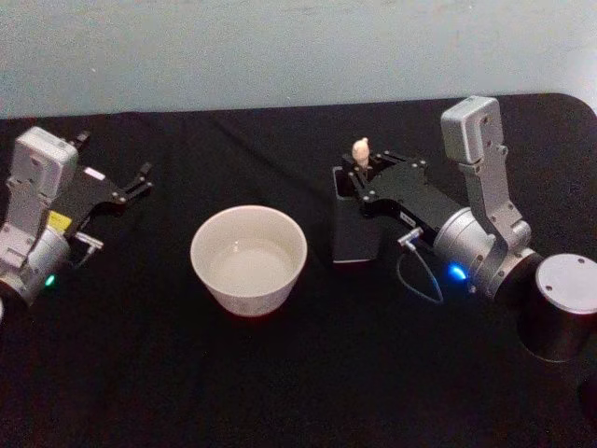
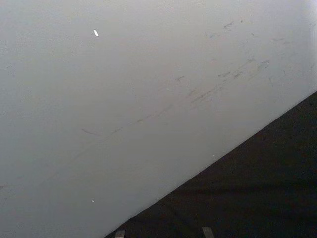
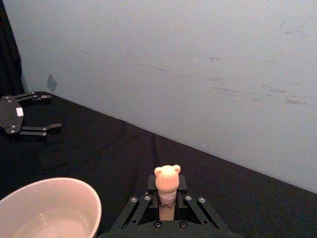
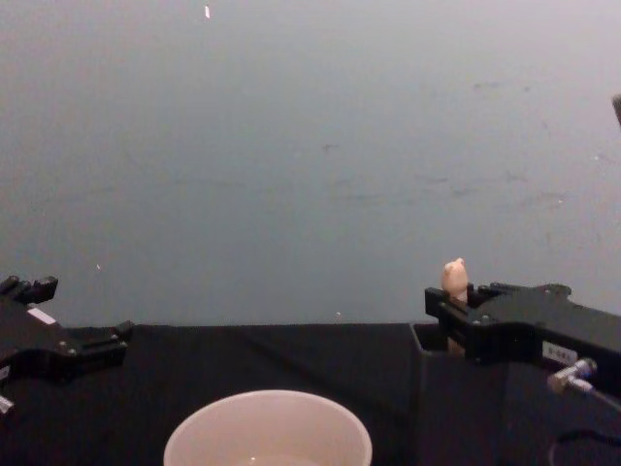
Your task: Pick up the stirring spoon with one hand, stir inside the cup, then place it back in its original position.
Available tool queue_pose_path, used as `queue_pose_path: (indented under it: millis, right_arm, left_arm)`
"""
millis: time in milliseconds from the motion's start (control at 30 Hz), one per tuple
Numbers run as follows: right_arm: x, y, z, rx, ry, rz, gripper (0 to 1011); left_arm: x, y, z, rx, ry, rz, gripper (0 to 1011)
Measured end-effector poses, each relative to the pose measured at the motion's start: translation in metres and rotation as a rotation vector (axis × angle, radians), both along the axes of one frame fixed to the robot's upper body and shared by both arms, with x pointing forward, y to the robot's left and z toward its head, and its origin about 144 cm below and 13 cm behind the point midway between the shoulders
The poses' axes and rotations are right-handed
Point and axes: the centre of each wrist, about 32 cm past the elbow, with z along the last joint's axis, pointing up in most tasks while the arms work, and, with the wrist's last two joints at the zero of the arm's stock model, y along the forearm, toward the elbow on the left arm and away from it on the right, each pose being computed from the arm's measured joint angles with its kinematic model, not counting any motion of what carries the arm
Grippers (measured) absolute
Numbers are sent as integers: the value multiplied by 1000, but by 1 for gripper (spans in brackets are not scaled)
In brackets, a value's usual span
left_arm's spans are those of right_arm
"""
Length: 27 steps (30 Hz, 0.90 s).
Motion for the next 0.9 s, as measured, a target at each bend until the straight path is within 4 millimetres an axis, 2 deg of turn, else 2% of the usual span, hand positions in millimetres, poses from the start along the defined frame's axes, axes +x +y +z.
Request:
queue_pose_path:
  millis: [300,533,567,733,833,900]
  right_arm:
    - [0,0,1,4,-2,2,213]
    - [0,0,1,6,-3,2,388]
    - [0,-1,1,6,-3,2,450]
    - [0,-1,1,7,-4,2,591]
    - [0,-1,1,8,-4,3,711]
    - [0,-1,1,8,-4,3,741]
  left_arm:
    - [0,0,0,0,0,0,1001]
    - [0,0,0,0,0,0,1001]
    - [0,0,0,0,0,0,1001]
    - [0,0,0,0,0,0,1001]
    - [0,0,0,0,0,0,1001]
    - [0,0,0,0,0,0,1001]
